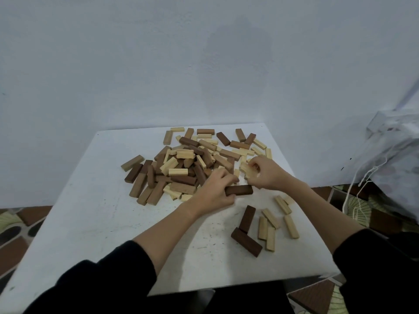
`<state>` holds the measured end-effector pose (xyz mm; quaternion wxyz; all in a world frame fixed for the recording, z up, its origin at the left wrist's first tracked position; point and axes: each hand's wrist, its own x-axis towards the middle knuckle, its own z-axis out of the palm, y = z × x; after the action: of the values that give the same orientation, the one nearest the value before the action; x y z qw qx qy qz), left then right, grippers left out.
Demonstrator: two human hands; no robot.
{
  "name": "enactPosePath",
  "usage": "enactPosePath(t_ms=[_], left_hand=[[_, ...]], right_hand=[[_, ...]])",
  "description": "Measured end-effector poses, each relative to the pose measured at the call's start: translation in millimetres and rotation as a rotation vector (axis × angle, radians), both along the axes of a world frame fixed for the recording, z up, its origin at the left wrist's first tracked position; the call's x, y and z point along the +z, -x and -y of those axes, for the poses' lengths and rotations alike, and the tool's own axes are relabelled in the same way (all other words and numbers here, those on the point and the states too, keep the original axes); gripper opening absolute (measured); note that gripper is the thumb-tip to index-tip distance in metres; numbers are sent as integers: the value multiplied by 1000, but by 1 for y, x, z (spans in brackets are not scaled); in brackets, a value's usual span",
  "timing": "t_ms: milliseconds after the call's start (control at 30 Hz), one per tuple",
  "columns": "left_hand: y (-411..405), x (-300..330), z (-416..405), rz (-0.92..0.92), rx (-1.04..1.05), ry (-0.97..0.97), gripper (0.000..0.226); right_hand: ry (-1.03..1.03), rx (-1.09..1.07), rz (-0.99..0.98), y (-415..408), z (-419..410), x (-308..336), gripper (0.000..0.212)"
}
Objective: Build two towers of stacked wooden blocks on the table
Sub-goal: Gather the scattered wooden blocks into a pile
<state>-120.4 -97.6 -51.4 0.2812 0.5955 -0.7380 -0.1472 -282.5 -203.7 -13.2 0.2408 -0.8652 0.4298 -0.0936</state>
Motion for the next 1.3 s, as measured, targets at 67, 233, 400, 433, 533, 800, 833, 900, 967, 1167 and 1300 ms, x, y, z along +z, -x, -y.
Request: enactPosePath(t_ms=[67, 233, 400, 433, 533, 800, 833, 900, 967, 1167, 1300], left_hand=[[-16, 9, -7, -39, 47, 86, 43], [-74, 24, -30, -162, 361, 241, 42], [-125, 20, -40, -288, 704, 236, 41], [-130, 19, -38, -325, 731, 235, 41], [-139, 12, -31, -295, 781, 156, 43], [-144, -16, -32, -151, 702, -8, 41], [-144, -15, -32, -150, 699, -1, 41], [-146, -14, -34, -162, 694, 19, 42], [-147, -12, -35, -169, 696, 43, 44], [-130, 9, -36, -156, 620, 165, 42], [-86, 20, -38, -189, 467, 257, 41]], right_hand=[[-33, -8, 91, -14, -3, 7, 28], [-73, 52, 192, -58, -13, 22, 26], [-9, 121, 208, -111, -21, 16, 47], [0, 127, 189, -119, -23, 13, 48], [136, 163, 102, -139, -30, -1, 51], [430, 253, -12, -149, -48, -31, 54], [430, 249, -16, -149, -48, -31, 56], [409, 252, -18, -149, -46, -31, 60], [396, 260, -11, -149, -45, -29, 66], [400, 265, 61, -134, -44, -20, 64], [356, 155, 178, -89, -46, -18, 54]])
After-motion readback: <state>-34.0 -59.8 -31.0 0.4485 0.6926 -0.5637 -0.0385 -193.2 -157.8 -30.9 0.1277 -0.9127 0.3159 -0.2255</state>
